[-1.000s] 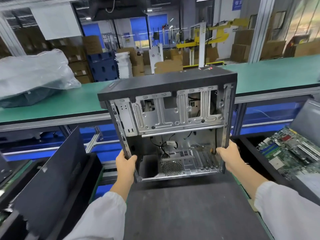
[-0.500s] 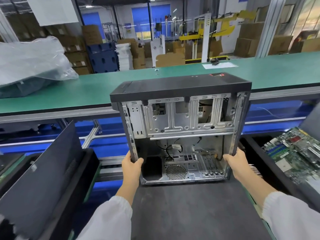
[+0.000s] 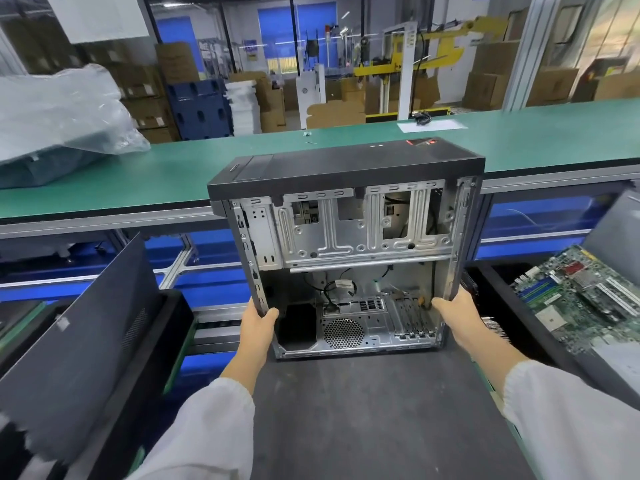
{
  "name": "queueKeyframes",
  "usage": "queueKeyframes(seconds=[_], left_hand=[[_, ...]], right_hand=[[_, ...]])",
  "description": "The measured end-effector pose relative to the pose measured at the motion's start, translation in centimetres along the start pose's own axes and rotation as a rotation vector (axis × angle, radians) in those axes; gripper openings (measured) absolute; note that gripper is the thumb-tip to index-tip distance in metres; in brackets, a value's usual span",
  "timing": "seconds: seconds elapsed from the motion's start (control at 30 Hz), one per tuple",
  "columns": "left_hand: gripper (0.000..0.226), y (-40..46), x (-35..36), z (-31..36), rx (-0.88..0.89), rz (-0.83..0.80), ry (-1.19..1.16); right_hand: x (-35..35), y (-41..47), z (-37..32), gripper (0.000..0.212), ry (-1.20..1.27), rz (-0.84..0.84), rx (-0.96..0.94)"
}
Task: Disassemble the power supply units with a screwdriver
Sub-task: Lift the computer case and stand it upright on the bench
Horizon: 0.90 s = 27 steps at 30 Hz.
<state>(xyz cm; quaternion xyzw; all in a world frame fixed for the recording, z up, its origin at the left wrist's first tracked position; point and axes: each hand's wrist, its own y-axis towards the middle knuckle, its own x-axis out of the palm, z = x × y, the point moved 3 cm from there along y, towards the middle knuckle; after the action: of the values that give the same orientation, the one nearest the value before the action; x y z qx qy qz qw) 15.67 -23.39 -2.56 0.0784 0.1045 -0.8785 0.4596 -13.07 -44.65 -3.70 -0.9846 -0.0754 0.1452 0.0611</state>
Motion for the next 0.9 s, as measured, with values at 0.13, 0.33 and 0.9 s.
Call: queueKeyframes(seconds=[0.13,0.33,0.9], left_hand=[[0.026,0.0,-0.3,0.5,-0.011,-0.027,0.027],[0.033,-0.4,-0.9,1.0,0.002,-0.068,0.066],[0.012,-14.4,1.2,-0.5,-0.214,-0.19,0.01]], right_hand=[[0.1,0.0,-0.1,0.038,-0.002,0.027,0.024],[0.0,-0.5,-0.1,0.04,-0.02,0.027,0.035],[-1.8,-12.9,0.0,0.039,-0.423,-0.274,0.013]])
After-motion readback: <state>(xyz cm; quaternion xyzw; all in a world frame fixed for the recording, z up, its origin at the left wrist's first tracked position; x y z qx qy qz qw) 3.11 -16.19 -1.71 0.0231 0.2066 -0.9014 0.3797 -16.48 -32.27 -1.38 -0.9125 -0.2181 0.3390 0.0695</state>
